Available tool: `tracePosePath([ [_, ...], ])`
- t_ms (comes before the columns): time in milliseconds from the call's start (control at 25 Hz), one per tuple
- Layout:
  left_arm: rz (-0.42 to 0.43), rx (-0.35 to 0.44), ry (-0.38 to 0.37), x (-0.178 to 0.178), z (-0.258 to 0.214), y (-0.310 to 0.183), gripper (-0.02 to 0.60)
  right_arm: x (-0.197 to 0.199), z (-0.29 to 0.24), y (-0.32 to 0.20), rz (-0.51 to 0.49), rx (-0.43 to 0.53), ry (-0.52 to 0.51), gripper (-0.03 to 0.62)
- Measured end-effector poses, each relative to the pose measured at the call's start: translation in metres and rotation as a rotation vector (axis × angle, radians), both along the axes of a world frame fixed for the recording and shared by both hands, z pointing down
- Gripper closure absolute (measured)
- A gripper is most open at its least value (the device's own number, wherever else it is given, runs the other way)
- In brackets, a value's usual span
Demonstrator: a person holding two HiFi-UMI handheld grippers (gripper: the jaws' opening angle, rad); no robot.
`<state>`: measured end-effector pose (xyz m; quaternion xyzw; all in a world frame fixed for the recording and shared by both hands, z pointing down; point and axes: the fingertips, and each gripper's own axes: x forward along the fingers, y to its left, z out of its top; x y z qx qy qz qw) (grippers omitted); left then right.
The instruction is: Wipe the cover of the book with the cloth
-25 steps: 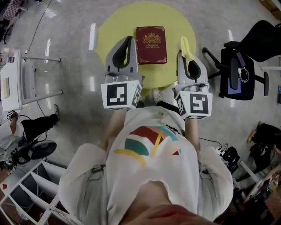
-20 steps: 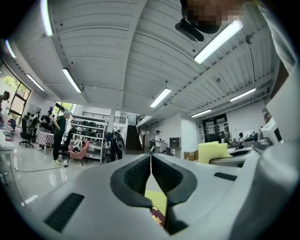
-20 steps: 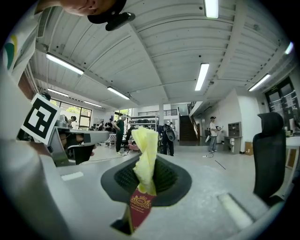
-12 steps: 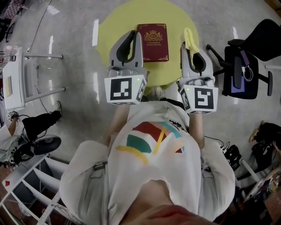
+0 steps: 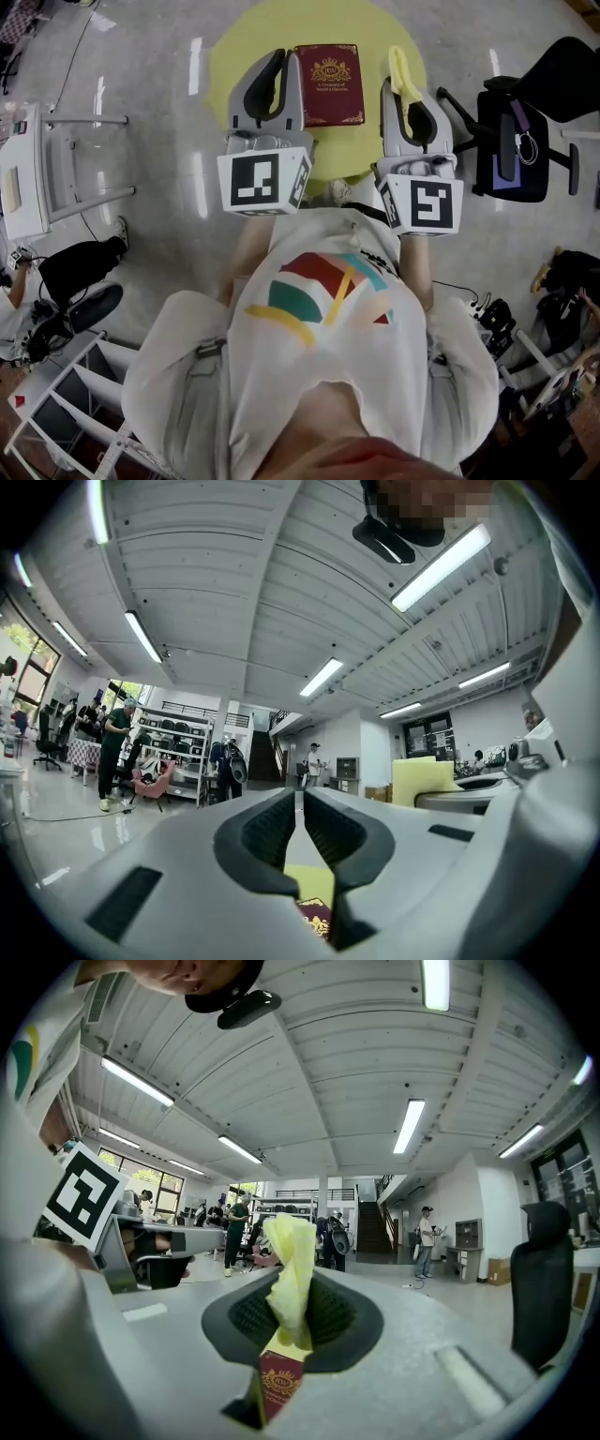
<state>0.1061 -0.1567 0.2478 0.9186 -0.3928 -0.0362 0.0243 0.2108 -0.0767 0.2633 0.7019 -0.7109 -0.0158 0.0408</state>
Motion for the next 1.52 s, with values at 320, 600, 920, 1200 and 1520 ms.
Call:
tracePosePath([
  [320,0.069,-0.182,0.029,0.009,0.035,-0.013,0.4,-0.002,0.005,-0.003,0.002,-0.015,0.004,0.562],
  [600,0.079,-0.422,-0.155,0.012,0.149,-0.014,0.393,-0.003,0.02,0.001,0.016,-0.057,-0.014,0.562],
  [920,0.034,-0.748,-0.172,-0.005,0.254,-0.001,0.386,-0.003,0.03,0.003,0.016,-0.094,-0.022,0.562],
  [1200,-0.001,-0.823,-0.237,-0.011,0.297,-0.005,0.376,0.004,0.036,0.008,0.05,-0.121,-0.02,0.562],
  [1520,0.011,-0.925,-0.309,-0.012,0.34,0.013,0.377,0.01,0.047,0.016,0.094,-0.162,-0.014,0.562],
])
